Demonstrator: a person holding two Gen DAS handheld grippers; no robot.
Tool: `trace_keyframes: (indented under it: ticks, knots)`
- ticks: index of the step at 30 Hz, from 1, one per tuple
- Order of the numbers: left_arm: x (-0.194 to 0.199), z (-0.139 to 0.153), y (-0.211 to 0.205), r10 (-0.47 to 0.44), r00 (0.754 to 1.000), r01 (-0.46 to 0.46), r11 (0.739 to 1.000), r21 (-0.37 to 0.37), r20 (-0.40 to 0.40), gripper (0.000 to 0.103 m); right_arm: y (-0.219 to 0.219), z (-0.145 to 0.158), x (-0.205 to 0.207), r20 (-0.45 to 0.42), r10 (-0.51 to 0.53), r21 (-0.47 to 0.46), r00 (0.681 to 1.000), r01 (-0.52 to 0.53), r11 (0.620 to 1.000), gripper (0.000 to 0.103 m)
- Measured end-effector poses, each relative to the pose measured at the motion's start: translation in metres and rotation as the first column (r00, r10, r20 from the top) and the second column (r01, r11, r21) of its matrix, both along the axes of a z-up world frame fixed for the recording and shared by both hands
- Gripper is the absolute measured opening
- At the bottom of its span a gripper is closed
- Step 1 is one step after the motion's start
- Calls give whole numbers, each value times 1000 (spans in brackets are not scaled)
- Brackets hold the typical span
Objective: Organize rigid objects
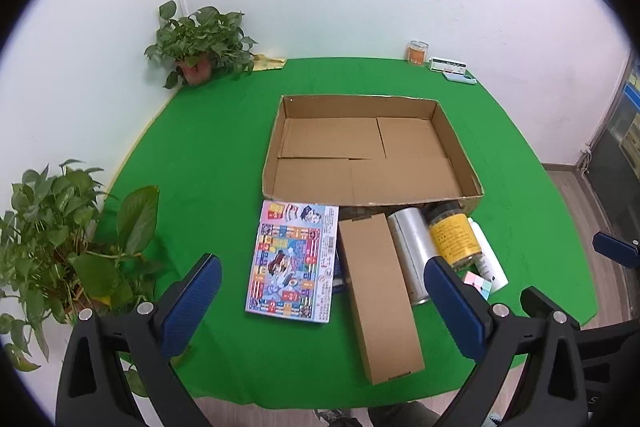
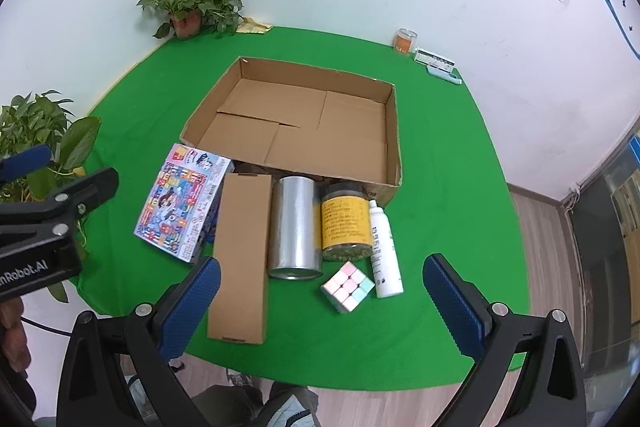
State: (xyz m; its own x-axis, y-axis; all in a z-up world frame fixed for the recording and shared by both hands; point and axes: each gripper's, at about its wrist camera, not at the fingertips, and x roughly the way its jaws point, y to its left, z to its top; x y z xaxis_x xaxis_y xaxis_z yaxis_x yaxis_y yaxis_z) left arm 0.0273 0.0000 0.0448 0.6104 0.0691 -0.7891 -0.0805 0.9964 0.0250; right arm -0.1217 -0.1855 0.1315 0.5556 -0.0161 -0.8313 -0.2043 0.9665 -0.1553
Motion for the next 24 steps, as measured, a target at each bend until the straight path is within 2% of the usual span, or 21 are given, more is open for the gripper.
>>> trace_keyframes:
  ticks: [4,13,24]
  knots:
    - [-12,-12,-21,-16,1000,16,1000,8,15,101,-14,-7,18,-12,8,16,1000,-8,1000,102]
    - [-4,-20,-53,-29,998,30,999,22,-60,101,-39,-33,50,-72,44,36,996,-42,998,102]
    - [11,-29,-41,-7,989,5,1000,-10,-146,101,-25,-55,70,-111,87,59,990,-81,995,102]
